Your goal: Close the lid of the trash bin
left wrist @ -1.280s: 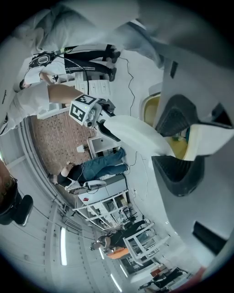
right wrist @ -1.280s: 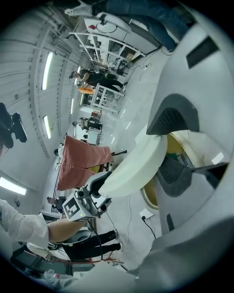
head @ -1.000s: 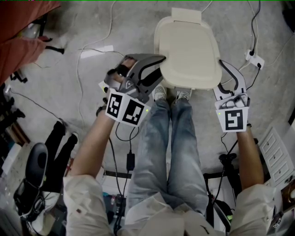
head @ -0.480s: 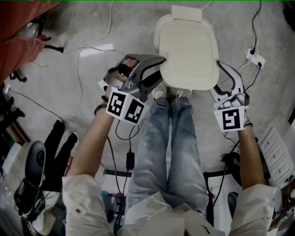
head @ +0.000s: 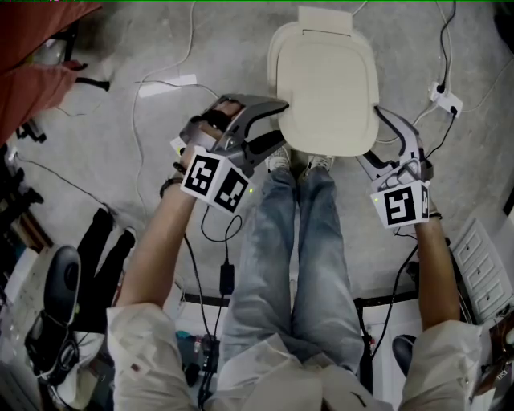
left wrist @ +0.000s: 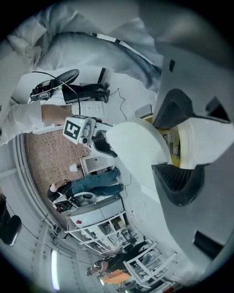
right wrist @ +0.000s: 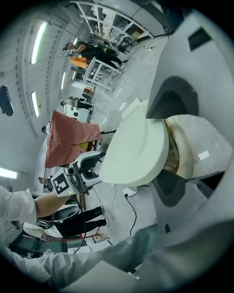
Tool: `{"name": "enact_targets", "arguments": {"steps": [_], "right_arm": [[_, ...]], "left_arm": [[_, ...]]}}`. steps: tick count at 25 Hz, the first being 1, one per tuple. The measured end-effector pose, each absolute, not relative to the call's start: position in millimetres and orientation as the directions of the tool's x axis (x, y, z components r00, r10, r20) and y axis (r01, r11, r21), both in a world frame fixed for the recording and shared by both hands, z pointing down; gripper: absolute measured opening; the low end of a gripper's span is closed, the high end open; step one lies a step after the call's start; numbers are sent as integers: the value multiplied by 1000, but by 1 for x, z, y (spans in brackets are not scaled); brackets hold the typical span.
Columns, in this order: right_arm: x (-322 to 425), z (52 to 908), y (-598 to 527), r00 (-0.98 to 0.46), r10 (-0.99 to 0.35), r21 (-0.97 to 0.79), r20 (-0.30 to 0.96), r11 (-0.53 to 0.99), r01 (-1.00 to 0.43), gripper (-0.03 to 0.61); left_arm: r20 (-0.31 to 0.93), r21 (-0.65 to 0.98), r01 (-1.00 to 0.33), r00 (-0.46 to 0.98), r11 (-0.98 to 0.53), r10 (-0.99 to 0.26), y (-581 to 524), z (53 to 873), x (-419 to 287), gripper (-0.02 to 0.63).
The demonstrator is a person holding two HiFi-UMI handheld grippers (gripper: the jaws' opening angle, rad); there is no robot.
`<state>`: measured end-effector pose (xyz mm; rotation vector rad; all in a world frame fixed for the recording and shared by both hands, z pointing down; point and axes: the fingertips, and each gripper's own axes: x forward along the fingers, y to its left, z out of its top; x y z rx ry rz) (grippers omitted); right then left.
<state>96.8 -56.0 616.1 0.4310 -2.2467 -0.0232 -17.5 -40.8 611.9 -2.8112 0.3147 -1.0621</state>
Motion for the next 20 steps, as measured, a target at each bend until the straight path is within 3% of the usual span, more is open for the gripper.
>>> {"name": "enact_targets", "arguments": {"steps": [8, 20], "right_arm": [[94, 629, -44, -598, -232, 85, 767, 961, -264, 412], [94, 638, -35, -599, -149, 0, 787, 970, -242, 437]], "left_arm": [[671, -143, -93, 722, -985, -166, -32, 625, -16, 275], [707, -125, -32, 698, -992, -111, -23, 638, -17, 282]]}}
